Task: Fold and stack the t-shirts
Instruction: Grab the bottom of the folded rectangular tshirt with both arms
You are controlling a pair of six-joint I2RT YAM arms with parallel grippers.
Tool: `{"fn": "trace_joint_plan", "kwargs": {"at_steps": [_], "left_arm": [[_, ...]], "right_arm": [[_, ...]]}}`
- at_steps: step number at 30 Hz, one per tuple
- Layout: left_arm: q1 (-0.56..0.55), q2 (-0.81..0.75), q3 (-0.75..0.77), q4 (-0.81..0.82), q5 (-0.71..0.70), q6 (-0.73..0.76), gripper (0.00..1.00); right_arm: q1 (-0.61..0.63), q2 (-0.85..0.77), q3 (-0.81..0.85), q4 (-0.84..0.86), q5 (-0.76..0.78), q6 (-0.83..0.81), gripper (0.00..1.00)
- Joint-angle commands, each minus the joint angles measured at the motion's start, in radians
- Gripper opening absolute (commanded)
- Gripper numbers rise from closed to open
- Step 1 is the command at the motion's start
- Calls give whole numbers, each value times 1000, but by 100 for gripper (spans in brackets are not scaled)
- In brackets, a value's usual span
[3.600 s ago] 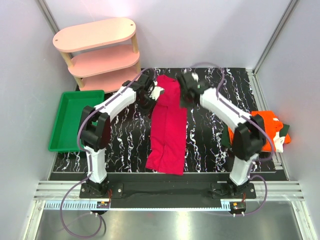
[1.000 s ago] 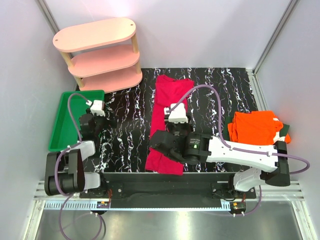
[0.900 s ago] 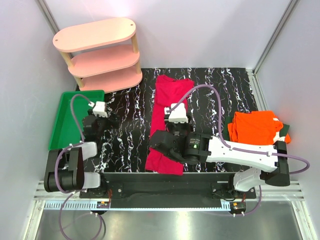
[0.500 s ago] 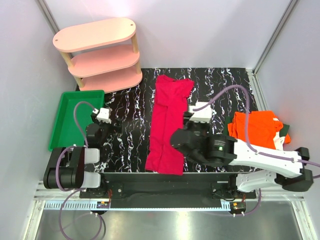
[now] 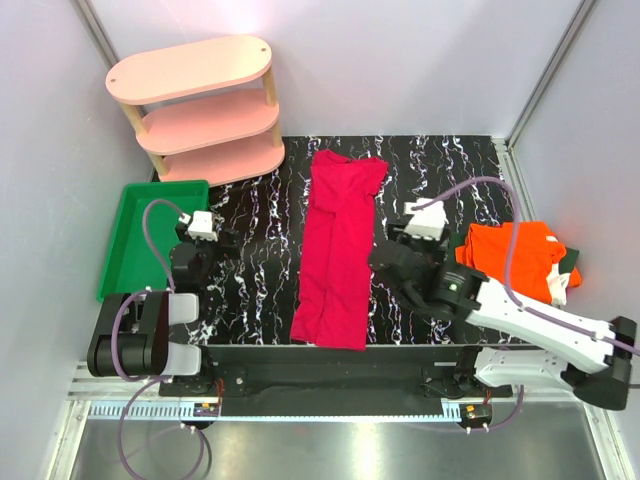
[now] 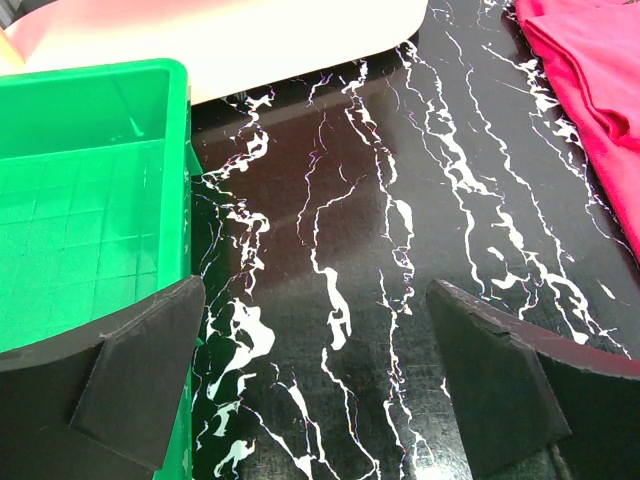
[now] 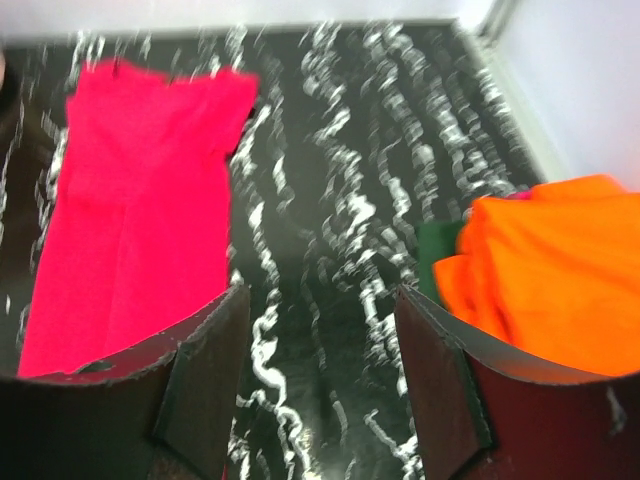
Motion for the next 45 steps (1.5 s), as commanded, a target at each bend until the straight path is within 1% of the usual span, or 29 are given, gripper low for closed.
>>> {"fn": "trace_joint_plan", "kwargs": {"at_steps": [1, 4, 6, 8, 14, 17, 20, 21, 22, 23, 24, 25, 26, 27, 28, 29, 30, 32, 33, 34, 35, 36, 37, 38, 39, 40, 41, 42, 45], "left_arm": [[4, 6, 27, 83, -25, -3, 99], [4, 6, 27, 83, -25, -3, 99], [4, 6, 27, 84, -26, -3, 99], [4, 6, 27, 83, -25, -3, 99], [4, 6, 27, 85, -25, -3, 99], [4, 7, 33, 72, -29, -6, 99], [-46, -5, 26, 92, -143, 27, 99], [-90, -30, -11, 103, -223, 50, 99], [-164, -109, -11, 98, -388, 66, 99], [-218, -161, 24, -151, -516, 55, 99], [-259, -204, 184, -345, -598, 8, 99], [-298, -229, 277, -527, -642, -23, 99], [-313, -219, 373, -869, -678, -187, 99], [-330, -200, 570, -1047, -704, -301, 99], [-342, -154, 660, -1215, -639, -390, 99], [-353, -133, 729, -1449, -594, -482, 99], [-406, -117, 797, -1512, -550, -494, 99], [-500, -149, 776, -1566, -506, -523, 99], [-563, -180, 708, -1568, -496, -567, 99], [-568, -251, 664, -1571, -449, -639, 99], [-568, -290, 611, -1574, -419, -814, 99], [-563, -368, 499, -1566, -393, -891, 99], [-563, -407, 442, -1551, -320, -960, 99], [-563, -447, 384, -1464, -263, -1032, 99], [-565, -512, 269, -1400, -194, -1046, 99], [-569, -531, 227, -1343, -77, -1058, 99], [-580, -540, 204, -1294, -40, -1025, 99], [-635, -531, 230, -1320, -37, -985, 99], [-733, -466, 366, -1564, -218, -904, 99]], "right_arm": [[-38, 99, 3, 133, -167, 14, 68], [-46, 160, 29, 151, -244, -33, 68], [-46, 170, 73, 106, -269, -12, 68], [-46, 144, 84, 75, -283, -9, 69], [-52, 58, 79, 50, -273, -110, 70], [-79, 38, 84, -14, -292, -90, 72], [-125, 1, 44, -43, -368, -38, 72], [-129, -8, 26, -50, -382, -15, 72], [-130, -20, 17, -60, -385, -9, 72], [-132, -25, 7, -65, -385, -6, 72], [-132, -28, -8, -69, -382, 1, 72], [-132, -29, -16, -77, -379, 2, 72], [-132, -30, -23, -80, -378, 4, 72], [-132, -30, -34, -79, -375, 7, 72], [-132, -25, -39, -82, -375, 13, 72], [-132, -23, -48, -83, -376, 17, 72], [-132, -20, -54, -83, -375, 34, 72], [-132, -14, -72, -82, -378, 59, 72], [-132, -5, -79, -82, -381, 86, 72], [-132, 0, -83, -85, -388, 102, 72], [-132, 3, -91, -83, -404, 131, 71], [-132, 4, -95, -86, -411, 146, 71], [-132, 4, -99, -86, -421, 160, 71], [-132, 0, -108, -86, -439, 171, 71], [-132, -13, -117, -88, -447, 204, 69], [-132, -20, -129, -85, -460, 226, 69], [-132, -25, -161, -79, -514, 244, 68], [-132, -23, -174, -70, -545, 257, 68], [-126, -11, -229, -80, -660, 321, 67]]}}
